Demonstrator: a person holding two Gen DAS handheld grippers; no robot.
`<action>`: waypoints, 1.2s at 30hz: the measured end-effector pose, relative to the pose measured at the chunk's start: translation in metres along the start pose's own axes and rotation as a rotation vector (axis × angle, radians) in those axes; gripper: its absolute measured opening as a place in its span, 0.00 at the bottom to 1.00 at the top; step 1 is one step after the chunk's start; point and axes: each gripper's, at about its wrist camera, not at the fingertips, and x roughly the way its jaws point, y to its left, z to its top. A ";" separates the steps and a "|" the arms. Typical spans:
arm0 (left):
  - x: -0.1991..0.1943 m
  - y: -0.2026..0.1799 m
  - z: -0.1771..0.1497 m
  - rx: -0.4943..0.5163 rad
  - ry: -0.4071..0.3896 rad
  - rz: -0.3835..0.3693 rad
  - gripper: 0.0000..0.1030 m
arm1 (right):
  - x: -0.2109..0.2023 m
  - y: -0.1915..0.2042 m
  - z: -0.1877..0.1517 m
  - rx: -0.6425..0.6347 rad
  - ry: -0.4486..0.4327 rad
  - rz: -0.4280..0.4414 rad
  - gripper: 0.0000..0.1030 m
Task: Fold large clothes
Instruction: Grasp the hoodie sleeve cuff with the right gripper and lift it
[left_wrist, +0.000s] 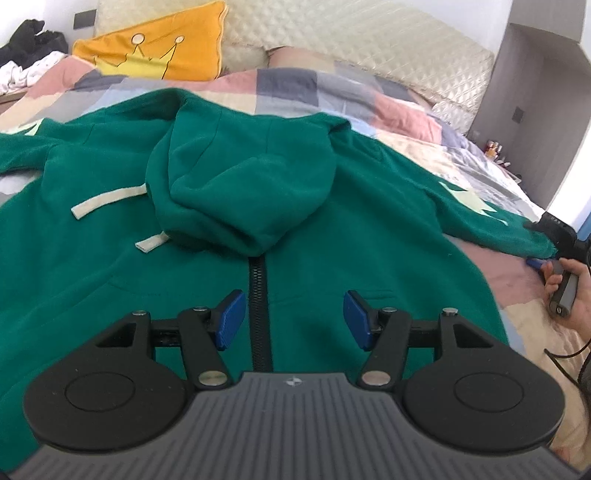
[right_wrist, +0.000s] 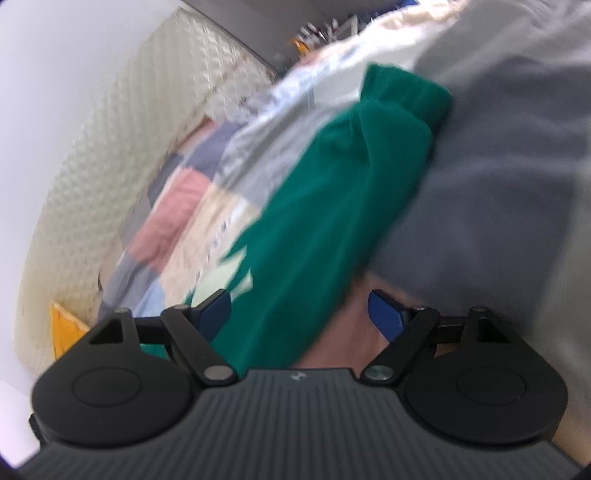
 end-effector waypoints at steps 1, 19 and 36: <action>0.003 0.001 0.001 -0.004 0.003 0.004 0.63 | 0.005 -0.002 0.006 0.010 -0.019 0.001 0.81; 0.029 0.012 0.011 -0.008 0.011 0.060 0.63 | 0.047 0.009 0.077 -0.202 -0.249 -0.070 0.10; 0.008 0.041 0.042 -0.003 -0.099 0.107 0.63 | -0.048 0.209 0.096 -0.503 -0.362 0.120 0.10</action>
